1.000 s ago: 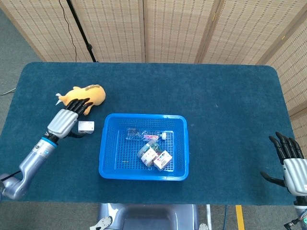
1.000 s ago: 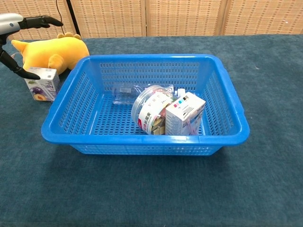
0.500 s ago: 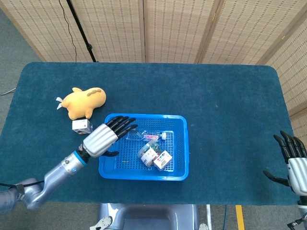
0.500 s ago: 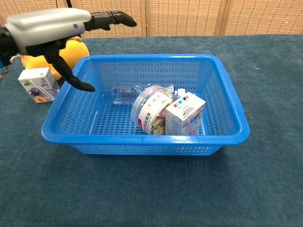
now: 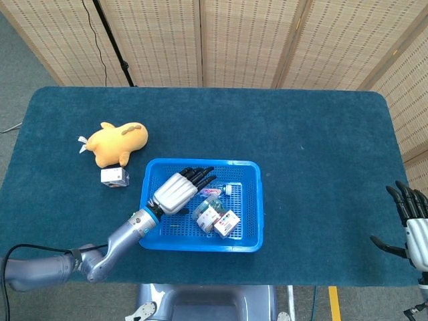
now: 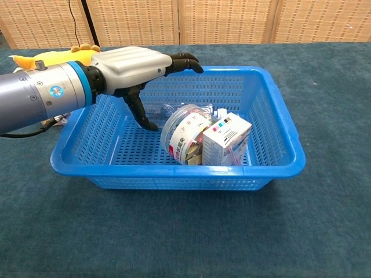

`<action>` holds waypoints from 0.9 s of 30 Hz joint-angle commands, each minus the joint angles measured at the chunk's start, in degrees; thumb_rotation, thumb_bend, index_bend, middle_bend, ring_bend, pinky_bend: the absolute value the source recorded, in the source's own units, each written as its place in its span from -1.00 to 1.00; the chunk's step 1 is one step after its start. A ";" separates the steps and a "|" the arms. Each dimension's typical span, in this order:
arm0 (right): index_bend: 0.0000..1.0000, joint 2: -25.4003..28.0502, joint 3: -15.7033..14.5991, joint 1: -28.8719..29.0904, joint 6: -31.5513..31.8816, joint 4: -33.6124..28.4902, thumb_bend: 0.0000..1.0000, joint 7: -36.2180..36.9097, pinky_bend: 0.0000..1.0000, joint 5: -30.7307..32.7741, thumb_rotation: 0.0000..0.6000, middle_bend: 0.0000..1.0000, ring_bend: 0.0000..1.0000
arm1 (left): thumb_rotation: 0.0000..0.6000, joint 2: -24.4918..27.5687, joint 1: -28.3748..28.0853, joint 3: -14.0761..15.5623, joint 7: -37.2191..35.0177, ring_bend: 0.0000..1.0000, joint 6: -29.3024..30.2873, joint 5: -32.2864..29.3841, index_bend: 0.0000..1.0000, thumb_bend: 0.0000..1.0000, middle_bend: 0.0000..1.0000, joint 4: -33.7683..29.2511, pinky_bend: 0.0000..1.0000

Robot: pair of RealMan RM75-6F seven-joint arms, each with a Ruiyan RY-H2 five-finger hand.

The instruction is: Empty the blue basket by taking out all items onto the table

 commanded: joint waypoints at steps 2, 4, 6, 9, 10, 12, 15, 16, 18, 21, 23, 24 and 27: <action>-1.00 0.01 0.17 0.02 -0.17 0.11 -1.00 0.14 -1.00 0.39 1.00 -1.00 -1.00 | 1.00 -0.33 -0.44 -0.15 0.08 -0.71 0.09 -0.34 -0.71 -0.80 -0.88 0.83 -0.55; -1.00 -0.02 0.20 0.05 -0.28 0.13 -1.00 0.14 -1.00 0.49 1.00 -1.00 -1.00 | 1.00 -0.41 -0.64 0.11 -0.05 -0.67 -0.14 -0.42 -0.67 -0.80 -0.84 1.23 -0.52; -1.00 -0.03 0.19 0.08 -0.37 0.11 -1.00 0.11 -1.00 0.49 1.00 -1.00 -1.00 | 1.00 -0.56 -0.83 0.35 0.14 -0.65 -0.34 -0.49 -0.64 -0.80 -0.82 1.56 -0.50; -1.00 -0.04 0.16 0.11 -0.43 0.04 -1.00 0.02 -1.00 0.41 1.00 -1.00 -1.00 | 1.00 -1.22 -1.28 0.78 1.16 -0.64 -0.73 -0.86 -0.63 -0.79 -0.81 2.51 -0.47; -1.00 -0.05 0.14 0.09 -0.40 0.00 -1.00 -0.02 -1.00 0.37 1.00 -1.00 -1.00 | 1.00 -1.67 -1.48 0.84 1.61 -0.63 -0.83 -1.14 -0.62 -0.78 -0.81 3.04 -0.46; -1.00 -0.04 0.12 0.06 -0.33 -0.04 -1.00 -0.07 -1.00 0.29 1.00 -1.00 -1.00 | 1.00 -2.87 -2.03 0.88 2.45 -0.63 -1.50 -1.97 -0.62 -0.78 -0.80 4.52 -0.46; -1.00 -0.01 0.15 0.05 -0.39 0.00 -1.00 0.08 -1.00 0.41 1.00 -1.00 -1.00 | 1.00 -5.04 -2.79 0.61 3.42 -0.62 -1.92 -3.21 -0.61 -0.77 -0.80 6.98 -0.46; -1.00 0.01 0.17 0.06 -0.43 0.02 -1.00 0.17 -1.00 0.46 1.00 -1.00 -1.00 | 1.00 -5.60 -2.97 0.54 3.57 -0.62 -1.95 -3.46 -0.61 -0.76 -0.80 7.61 -0.46; -1.00 0.04 0.23 0.08 -0.49 0.09 -1.00 0.27 -1.00 0.57 1.00 -1.00 -1.00 | 1.00 -6.66 -3.36 0.44 3.83 -0.62 -2.13 -3.98 -0.61 -0.76 -0.80 8.82 -0.46; -1.00 0.09 0.32 0.07 -0.50 0.20 -1.00 0.52 -1.00 0.71 1.00 -1.00 -1.00 | 1.00 -8.03 -3.93 0.37 4.24 -0.62 -2.49 -4.63 -0.61 -0.76 -0.80 10.37 -0.46; -1.00 0.11 0.38 0.07 -0.53 0.27 -1.00 0.66 -1.00 0.84 1.00 -1.00 -1.00 | 1.00 -8.77 -4.22 0.32 4.38 -0.62 -2.67 -4.99 -0.61 -0.76 -0.80 11.16 -0.46; -1.00 0.13 0.42 0.07 -0.58 0.33 -1.00 0.77 -1.00 0.93 1.00 -1.00 -1.00 | 1.00 -9.27 -4.42 0.30 4.55 -0.62 -2.74 -5.19 -0.61 -0.76 -0.80 11.70 -0.46; -1.00 0.20 0.49 0.08 -0.63 0.39 -1.00 1.07 -1.00 1.04 1.00 -1.00 -1.00 | 1.00 -10.60 -4.87 0.10 4.76 -0.64 -2.84 -5.78 -0.61 -0.76 -0.79 13.05 -0.46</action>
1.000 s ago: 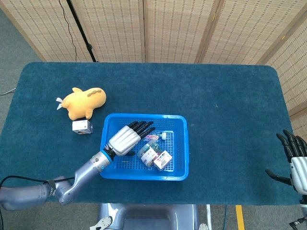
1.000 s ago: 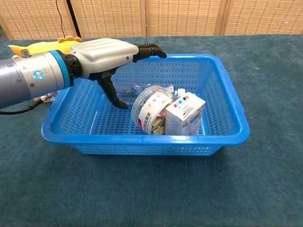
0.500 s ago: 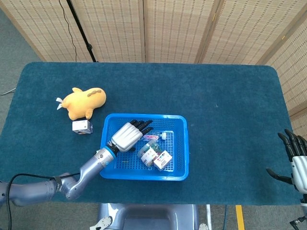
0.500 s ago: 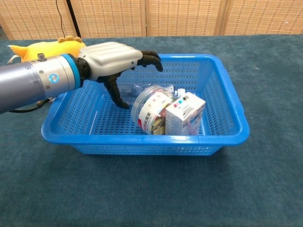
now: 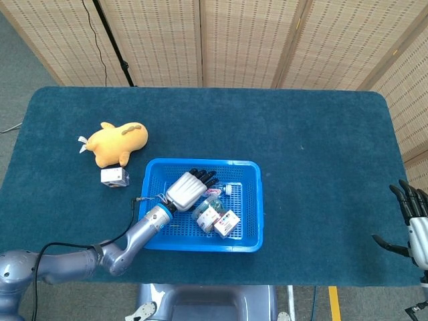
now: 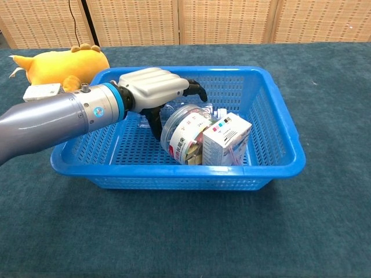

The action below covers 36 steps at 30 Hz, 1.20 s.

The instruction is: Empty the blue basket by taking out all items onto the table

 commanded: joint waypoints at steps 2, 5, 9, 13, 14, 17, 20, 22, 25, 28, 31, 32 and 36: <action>-1.00 0.07 0.02 0.00 -0.05 0.08 -1.00 0.27 -1.00 0.02 1.00 -1.00 -1.00 | 1.00 -1.46 -0.61 -0.23 0.38 -0.63 -0.32 -0.95 -0.60 -0.76 -0.78 1.55 -0.45; -1.00 0.10 0.02 0.01 -0.12 0.17 -1.00 0.46 -1.00 0.04 1.00 -1.00 -1.00 | 1.00 -2.63 -0.68 -0.44 0.83 -0.46 0.96 -0.80 -0.42 -0.68 -0.61 2.84 -0.26; -1.00 0.16 0.03 -0.01 -0.11 0.20 -1.00 0.67 -1.00 0.03 1.00 -1.00 -1.00 | 1.00 -3.70 -0.51 -0.47 2.03 -0.12 1.86 -1.50 0.01 -0.46 -0.21 3.95 0.07; -1.00 0.19 0.01 -0.08 0.02 0.18 -1.00 0.75 -1.00 -0.05 1.00 -1.00 -1.00 | 1.00 -3.24 -0.28 -0.76 2.39 -0.05 2.73 -1.68 0.10 -0.40 -0.14 2.97 0.12; -1.00 0.20 0.02 -0.10 0.08 0.16 -1.00 0.76 -1.00 -0.07 1.00 -1.00 -1.00 | 1.00 -2.79 -0.15 -1.00 2.04 -0.05 3.16 -1.54 0.11 -0.40 -0.14 2.18 0.12; -1.00 0.28 -0.01 -0.16 0.17 0.08 -1.00 0.85 -1.00 -0.14 1.00 -1.00 -1.00 | 1.00 -0.95 0.24 -1.68 0.99 -0.05 4.56 -0.72 0.11 -0.40 -0.14 -0.60 0.12; -1.00 0.32 -0.03 -0.21 0.30 0.00 -1.00 0.86 -1.00 -0.27 1.00 -1.00 -1.00 | 1.00 2.84 0.93 -2.75 -0.19 -0.05 6.93 0.92 0.11 -0.41 -0.14 -5.83 0.12; -1.00 0.35 -0.13 -0.24 0.43 -0.13 -1.00 0.84 -1.00 -0.55 1.00 -1.00 -1.00 | 1.00 7.12 1.83 -4.38 -0.89 -0.05 9.86 2.45 0.11 -0.41 -0.14 -11.36 0.12; -1.00 0.43 -0.31 -0.39 0.78 -0.41 -1.00 0.76 -1.00 -1.02 1.00 -1.00 -1.00 | 1.00 15.48 3.95 -6.50 -1.34 -0.05 13.37 3.92 0.11 -0.40 -0.14 -20.34 0.13; -1.00 0.53 -0.40 -0.55 1.16 -0.70 -1.00 0.72 -1.00 -1.34 1.00 -1.00 -1.00 | 1.00 21.75 5.92 -7.77 -1.88 -0.05 14.78 3.01 0.11 -0.41 -0.14 -24.78 0.12; -1.00 0.59 -0.52 -0.68 1.51 -0.91 -1.00 0.61 -1.00 -1.72 1.00 -1.00 -1.00 | 1.00 25.71 7.87 -8.05 -3.76 -0.05 15.28 1.35 0.11 -0.42 -0.14 -25.12 0.12; -1.00 0.59 -0.58 -0.72 1.62 -0.99 -1.00 0.56 -1.00 -1.89 1.00 -1.00 -1.00 | 1.00 26.80 8.79 -7.80 -5.00 -0.05 15.32 0.66 0.11 -0.42 -0.14 -24.27 0.12; -1.00 0.61 -0.79 -0.75 1.70 -1.22 -1.00 0.37 -1.00 -2.32 1.00 -1.00 -1.00 | 1.00 28.32 11.41 -6.15 -11.07 -0.05 14.68 -0.39 0.10 -0.43 -0.14 -18.75 0.12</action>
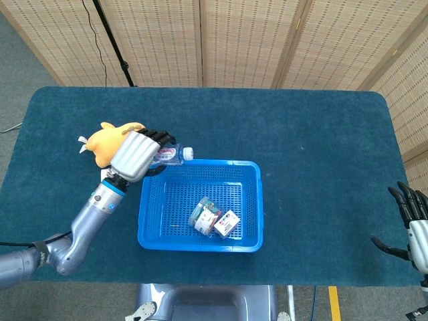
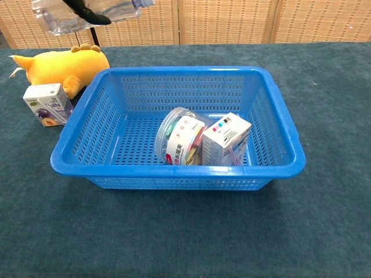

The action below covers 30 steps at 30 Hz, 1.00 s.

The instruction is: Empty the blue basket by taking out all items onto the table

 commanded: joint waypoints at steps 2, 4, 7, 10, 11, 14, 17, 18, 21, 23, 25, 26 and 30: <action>-1.00 0.00 -0.11 0.00 0.05 -0.16 -1.00 -0.20 -1.00 -0.22 1.00 -1.00 -1.00 | 1.00 1.51 3.62 1.75 -8.30 -0.06 -0.56 -1.94 0.10 -0.43 -0.14 7.46 0.12; -1.00 -0.07 -0.10 -0.01 0.13 -0.29 -1.00 -0.49 -1.00 -0.28 1.00 -1.00 -1.00 | 1.00 0.96 4.90 3.24 -13.41 -0.06 -1.66 -1.35 0.10 -0.43 -0.14 11.91 0.12; -1.00 -0.15 -0.10 0.06 -0.04 -0.37 -1.00 -0.75 -1.00 -0.19 1.00 -1.00 -1.00 | 1.00 0.30 6.53 5.12 -19.88 -0.06 -1.78 0.97 0.10 -0.43 -0.14 16.54 0.12; -1.00 -0.24 -0.09 0.19 -0.42 -0.37 -1.00 -1.02 -1.00 0.04 1.00 -1.00 -1.00 | 1.00 0.21 8.55 7.04 -26.73 -0.06 0.00 4.58 0.10 -0.43 -0.14 19.19 0.12; -1.00 -0.26 -0.08 0.22 -0.50 -0.39 -1.00 -1.05 -1.00 0.10 1.00 -1.00 -1.00 | 1.00 0.36 9.31 7.80 -28.74 -0.06 0.95 5.99 0.10 -0.43 -0.14 19.83 0.12; -1.00 -0.25 -0.06 0.23 -0.49 -0.44 -1.00 -1.09 -1.00 0.12 1.00 -1.00 -1.00 | 1.00 0.52 12.14 10.35 -34.73 -0.06 4.77 10.09 0.10 -0.43 -0.14 22.21 0.13; -1.00 -0.24 -0.16 0.18 -0.34 -0.48 -1.00 -1.08 -1.00 -0.14 1.00 -1.00 -1.00 | 1.00 0.27 14.79 12.90 -39.79 -0.06 7.94 13.20 0.10 -0.43 -0.14 25.45 0.13; -1.00 -0.23 -0.21 0.16 -0.31 -0.50 -1.00 -1.07 -1.00 -0.22 1.00 -1.00 -1.00 | 1.00 0.13 15.51 13.63 -40.99 -0.06 8.95 14.16 0.10 -0.43 -0.14 26.49 0.12; -1.00 -0.21 -0.35 0.10 -0.09 -0.68 -1.00 -1.11 -1.00 -0.61 1.00 -1.00 -1.00 | 1.00 -0.22 17.80 16.34 -44.03 -0.07 12.21 17.54 0.08 -0.44 -0.14 29.41 0.12; -1.00 -0.22 -0.43 0.07 0.01 -0.78 -1.00 -1.23 -1.00 -0.81 1.00 -1.00 -1.00 | 1.00 -0.29 18.99 17.87 -44.38 -0.08 14.03 19.47 0.08 -0.45 -0.14 30.88 0.12; -1.00 -0.16 -0.51 0.09 -0.01 -0.98 -1.00 -1.27 -1.00 -0.98 1.00 -1.00 -1.00 | 1.00 -0.62 20.16 19.04 -43.55 -0.08 15.97 21.10 0.07 -0.45 -0.14 32.41 0.12; -1.00 -0.17 -0.59 0.06 0.02 -1.03 -1.00 -1.31 -1.00 -1.08 1.00 -1.00 -1.00 | 1.00 -0.88 20.64 19.41 -42.50 -0.09 16.73 21.63 0.07 -0.45 -0.14 33.14 0.12; -1.00 -0.09 -0.72 -0.01 0.26 -1.16 -1.00 -1.28 -1.00 -1.42 1.00 -1.00 -1.00 | 1.00 -2.35 21.39 20.03 -38.59 -0.14 16.97 22.31 0.04 -0.47 -0.18 35.13 0.12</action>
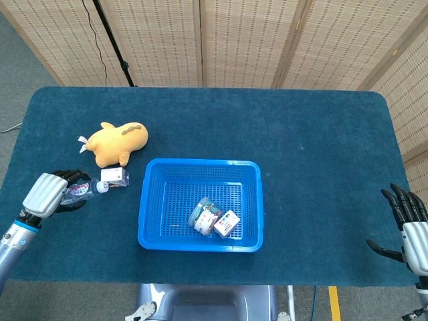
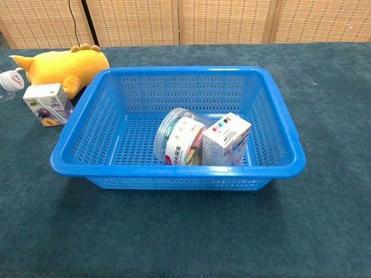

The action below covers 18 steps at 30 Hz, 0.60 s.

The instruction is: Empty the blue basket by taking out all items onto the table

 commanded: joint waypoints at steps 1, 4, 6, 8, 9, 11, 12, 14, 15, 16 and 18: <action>-1.00 0.05 -0.04 -0.04 0.10 -0.03 -1.00 0.06 -1.00 -0.10 1.00 -1.00 -1.00 | 1.00 -1.65 0.78 0.69 3.34 -0.22 -0.18 0.54 0.00 -0.48 -0.26 1.76 0.09; -1.00 0.10 -0.08 -0.07 0.13 -0.02 -1.00 0.16 -1.00 -0.11 1.00 -1.00 -1.00 | 1.00 -1.85 0.39 1.29 5.23 -0.75 -2.85 0.30 -0.56 -0.58 -0.79 1.28 -0.32; -1.00 0.11 -0.09 -0.10 0.20 0.06 -1.00 0.13 -1.00 -0.13 1.00 -1.00 -1.00 | 1.00 -0.67 -0.39 2.22 5.75 -0.98 -6.30 0.11 -0.94 -0.71 -1.00 -1.18 -0.71; -1.00 0.12 -0.13 -0.10 0.22 0.15 -1.00 0.07 -1.00 -0.20 1.00 -1.00 -1.00 | 1.00 0.58 -0.89 2.36 5.35 -1.00 -7.58 0.01 -1.00 -0.82 -1.00 -4.02 -0.94; -1.00 0.15 -0.20 -0.06 0.15 0.25 -1.00 -0.01 -1.00 -0.34 1.00 -1.00 -1.00 | 1.00 1.42 -0.93 2.10 4.74 -1.00 -6.84 0.23 -1.00 -0.85 -1.00 -5.96 -0.99; -1.00 0.25 -0.27 0.05 -0.11 0.31 -1.00 -0.09 -1.00 -0.38 1.00 -1.00 -1.00 | 1.00 2.92 -0.54 1.68 4.83 -1.00 -5.40 0.27 -1.00 -0.87 -1.00 -8.72 -1.00; -1.00 0.36 -0.29 0.11 -0.27 0.19 -1.00 0.10 -1.00 -0.34 1.00 -1.00 -1.00 | 1.00 3.80 -0.32 1.41 5.19 -1.00 -4.77 0.12 -1.00 -0.87 -1.00 -10.35 -1.00; -1.00 0.80 -0.45 0.37 -0.67 -0.41 -1.00 1.04 -1.00 -0.72 1.00 -1.00 -1.00 | 1.00 6.07 0.49 0.55 6.70 -1.00 -2.92 -0.60 -1.00 -0.87 -1.00 -14.57 -1.00; -1.00 1.54 -0.88 0.75 -1.24 -0.92 -1.00 1.46 -1.00 -1.69 1.00 -1.00 -1.00 | 1.00 7.86 1.43 -0.01 9.11 -1.00 -1.60 -1.53 -1.00 -0.87 -1.00 -18.07 -1.00; -1.00 2.27 -1.31 1.14 -1.77 -1.46 -1.00 1.72 -1.00 -2.75 1.00 -1.00 -1.00 | 1.00 9.10 2.17 -0.36 11.25 -1.00 -0.82 -2.39 -1.00 -0.87 -1.00 -20.62 -1.00; -1.00 4.24 -2.33 2.43 -3.22 -2.89 -1.00 3.05 -1.00 -5.69 1.00 -1.00 -1.00 | 1.00 11.32 4.00 -1.26 16.46 -1.00 0.85 -4.99 -1.00 -0.87 -1.00 -26.02 -1.00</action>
